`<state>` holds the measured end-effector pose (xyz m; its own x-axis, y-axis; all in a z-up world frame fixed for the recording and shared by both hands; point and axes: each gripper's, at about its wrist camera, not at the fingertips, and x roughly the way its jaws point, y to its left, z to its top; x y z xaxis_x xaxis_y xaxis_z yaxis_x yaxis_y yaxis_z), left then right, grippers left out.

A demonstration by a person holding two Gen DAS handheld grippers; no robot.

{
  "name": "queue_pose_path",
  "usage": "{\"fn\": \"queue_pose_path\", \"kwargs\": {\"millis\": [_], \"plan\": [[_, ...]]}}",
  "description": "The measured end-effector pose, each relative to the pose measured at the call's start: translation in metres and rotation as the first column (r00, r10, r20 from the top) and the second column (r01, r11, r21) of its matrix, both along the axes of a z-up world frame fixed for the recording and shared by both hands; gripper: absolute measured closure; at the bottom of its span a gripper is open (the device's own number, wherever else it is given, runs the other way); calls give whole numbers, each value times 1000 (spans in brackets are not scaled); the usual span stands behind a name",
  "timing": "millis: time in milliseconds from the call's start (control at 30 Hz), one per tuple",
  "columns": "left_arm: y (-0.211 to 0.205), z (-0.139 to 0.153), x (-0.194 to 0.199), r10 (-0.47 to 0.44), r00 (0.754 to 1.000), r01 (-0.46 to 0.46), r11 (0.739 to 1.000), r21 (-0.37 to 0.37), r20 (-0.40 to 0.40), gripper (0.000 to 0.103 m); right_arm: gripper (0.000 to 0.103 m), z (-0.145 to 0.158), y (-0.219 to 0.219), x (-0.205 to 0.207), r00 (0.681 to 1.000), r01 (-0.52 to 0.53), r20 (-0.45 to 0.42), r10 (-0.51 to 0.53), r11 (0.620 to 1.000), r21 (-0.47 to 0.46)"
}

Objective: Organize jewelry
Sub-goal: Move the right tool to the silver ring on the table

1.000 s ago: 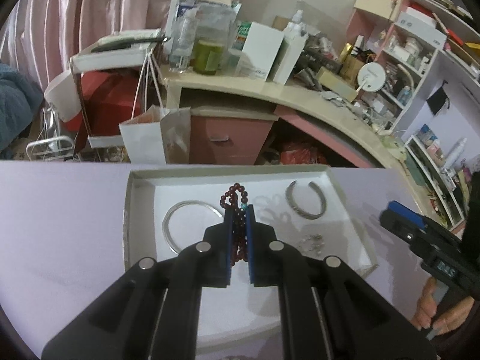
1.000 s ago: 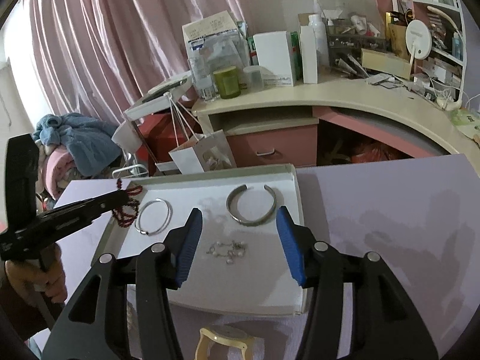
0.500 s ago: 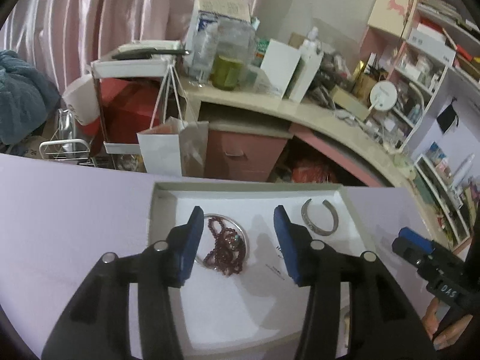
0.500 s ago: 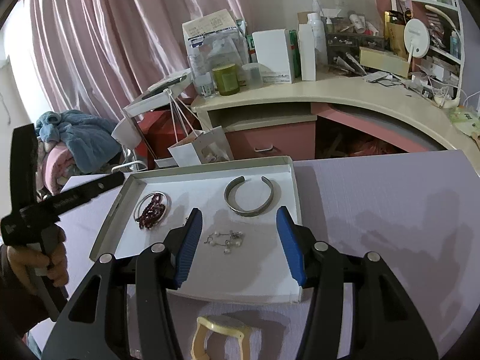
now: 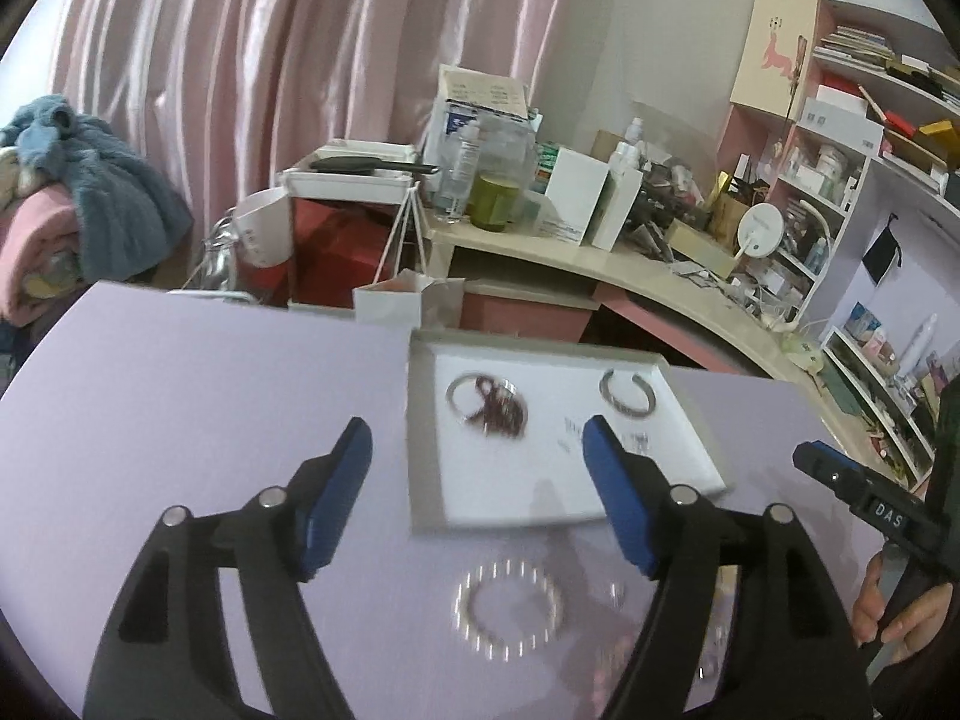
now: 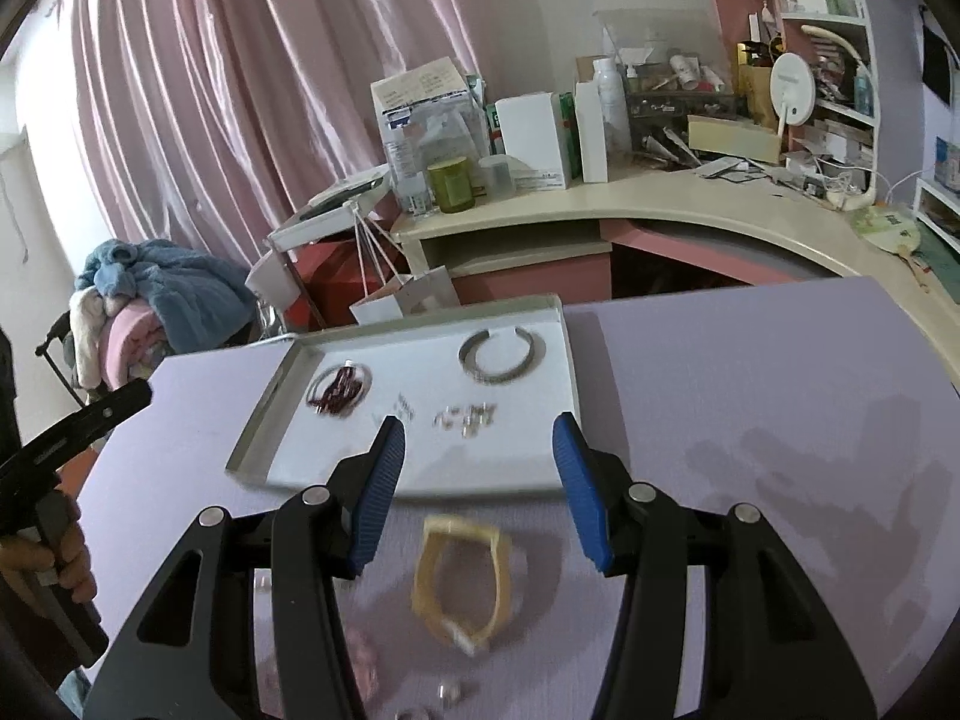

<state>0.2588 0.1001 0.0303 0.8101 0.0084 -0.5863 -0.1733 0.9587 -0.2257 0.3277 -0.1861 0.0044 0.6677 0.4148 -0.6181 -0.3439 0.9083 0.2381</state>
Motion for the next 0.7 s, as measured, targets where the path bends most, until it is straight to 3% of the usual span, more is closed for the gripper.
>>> {"fn": "queue_pose_path", "kwargs": {"millis": [300, 700], "plan": [[-18, -23, -65, 53, 998, -54, 998, -35, -29, 26, 50, -34, -10, -60, 998, -11, -69, 9, 1000, -28], [-43, -42, -115, 61, 996, -62, 998, -1, -64, 16, 50, -71, 1, -104, 987, -56, -152, 46, 996, -62]]}}
